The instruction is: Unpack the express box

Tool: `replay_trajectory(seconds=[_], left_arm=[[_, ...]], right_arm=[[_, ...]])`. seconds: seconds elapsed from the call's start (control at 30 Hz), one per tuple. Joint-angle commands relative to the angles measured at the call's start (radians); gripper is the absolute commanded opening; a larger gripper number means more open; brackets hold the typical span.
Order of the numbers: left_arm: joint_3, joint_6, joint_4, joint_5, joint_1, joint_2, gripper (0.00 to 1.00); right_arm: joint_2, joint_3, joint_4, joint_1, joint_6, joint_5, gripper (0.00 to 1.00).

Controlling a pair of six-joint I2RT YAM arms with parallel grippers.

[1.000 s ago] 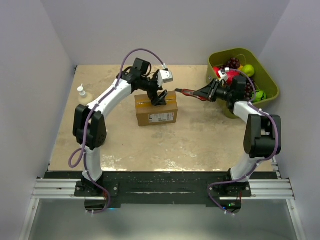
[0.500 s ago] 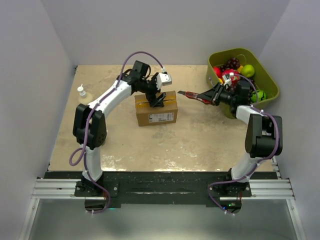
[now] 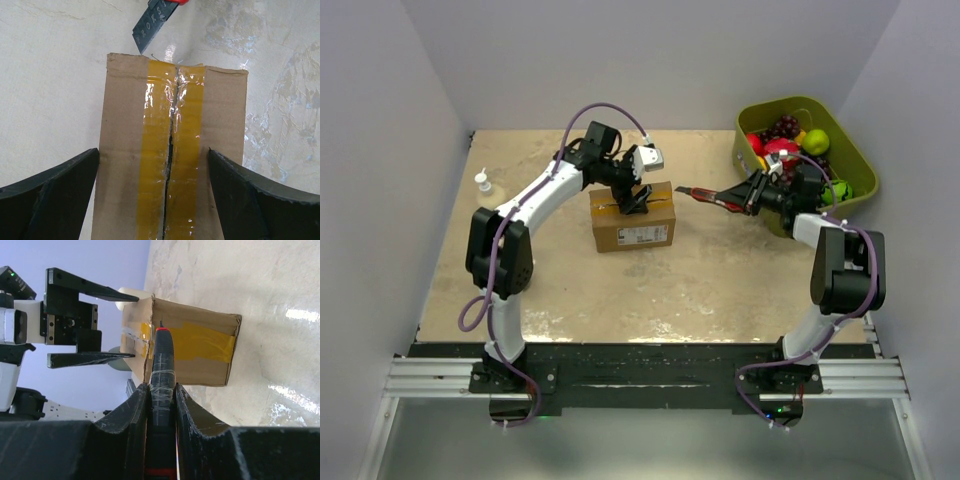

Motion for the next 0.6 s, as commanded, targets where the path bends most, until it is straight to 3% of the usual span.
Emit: replay_trajectory(seconds=[0.0,0.1,0.57], left_arm=[[-0.032,0.048,-0.01,-0.074,-0.004,0.026,0.93],[-0.03,0.047,-0.011,-0.072,-0.004,0.029,0.93],[-0.029,0.047,-0.008,-0.069,-0.004,0.031,0.93]], right_arm=[[0.016,-0.009,0.139,0.002,0.12,-0.029,0.0],[0.028,-0.016,0.221,0.0,0.168,-0.033,0.0],[0.037,0.021,0.069,0.011,0.05,-0.065,0.0]])
